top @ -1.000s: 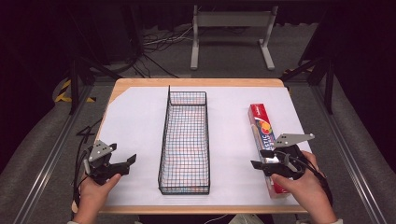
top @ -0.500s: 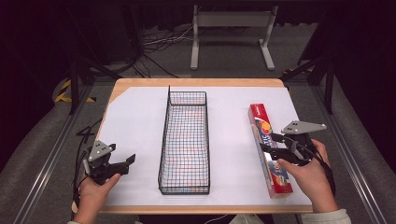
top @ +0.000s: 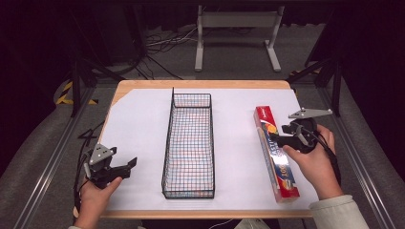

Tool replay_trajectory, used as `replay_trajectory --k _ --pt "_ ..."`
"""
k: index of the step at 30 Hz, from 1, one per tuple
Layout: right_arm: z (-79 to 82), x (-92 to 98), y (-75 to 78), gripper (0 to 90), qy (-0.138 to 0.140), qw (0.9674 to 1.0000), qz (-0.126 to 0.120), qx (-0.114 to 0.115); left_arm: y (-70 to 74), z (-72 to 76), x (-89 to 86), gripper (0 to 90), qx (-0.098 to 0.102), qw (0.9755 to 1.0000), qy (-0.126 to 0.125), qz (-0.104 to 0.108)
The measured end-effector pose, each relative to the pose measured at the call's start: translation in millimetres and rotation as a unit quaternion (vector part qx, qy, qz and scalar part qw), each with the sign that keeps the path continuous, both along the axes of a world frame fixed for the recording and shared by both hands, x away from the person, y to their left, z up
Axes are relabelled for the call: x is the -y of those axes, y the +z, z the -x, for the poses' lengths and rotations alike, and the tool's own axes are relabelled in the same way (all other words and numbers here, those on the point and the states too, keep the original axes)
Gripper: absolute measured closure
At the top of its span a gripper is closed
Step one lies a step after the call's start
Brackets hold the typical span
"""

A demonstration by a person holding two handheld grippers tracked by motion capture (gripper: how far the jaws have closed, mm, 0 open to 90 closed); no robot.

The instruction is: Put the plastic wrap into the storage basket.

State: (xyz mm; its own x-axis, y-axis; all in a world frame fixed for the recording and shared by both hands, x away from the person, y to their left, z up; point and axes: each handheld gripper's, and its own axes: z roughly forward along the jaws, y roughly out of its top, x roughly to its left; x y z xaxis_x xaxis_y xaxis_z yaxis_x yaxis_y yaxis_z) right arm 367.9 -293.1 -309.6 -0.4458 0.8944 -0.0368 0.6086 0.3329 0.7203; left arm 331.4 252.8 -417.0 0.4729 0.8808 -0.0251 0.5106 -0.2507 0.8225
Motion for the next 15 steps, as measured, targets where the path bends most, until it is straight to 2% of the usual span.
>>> replay_trajectory --k 3,8,9,10,12,13,15 --pt "-5.7 1.0 2.5 46.6 -0.015 0.9999 -0.005 -0.007 -0.3 -0.2 -0.2 16.4 0.001 1.0000 0.001 0.000" --pt "-18.6 2.0 1.2 44.8 -0.046 0.9981 -0.008 -0.040 -0.6 -0.2 -0.9 16.4 0.001 1.0000 0.001 -0.001" --pt "-18.6 2.0 1.2 44.8 -0.046 0.9981 -0.008 -0.040 -0.6 -0.2 -0.9 16.5 0.001 1.0000 0.001 -0.001" --pt "-24.5 2.4 -2.0 43.3 -0.061 0.9965 -0.006 -0.056 -0.7 -0.2 -1.2 16.5 0.000 1.0000 0.003 -0.003" --pt "-26.6 2.7 -3.4 42.1 -0.068 0.9959 -0.004 -0.059 -1.3 -0.3 -1.4 16.5 -0.001 1.0000 0.006 -0.004" --pt "-32.7 2.9 -9.2 36.5 -0.096 0.9925 -0.024 -0.072 -1.6 -0.4 -1.8 16.5 -0.002 1.0000 0.007 -0.003" --pt "-34.6 2.5 -11.3 35.6 -0.103 0.9912 -0.028 -0.078 -2.4 -0.7 -2.9 16.5 -0.002 1.0000 0.008 -0.001"
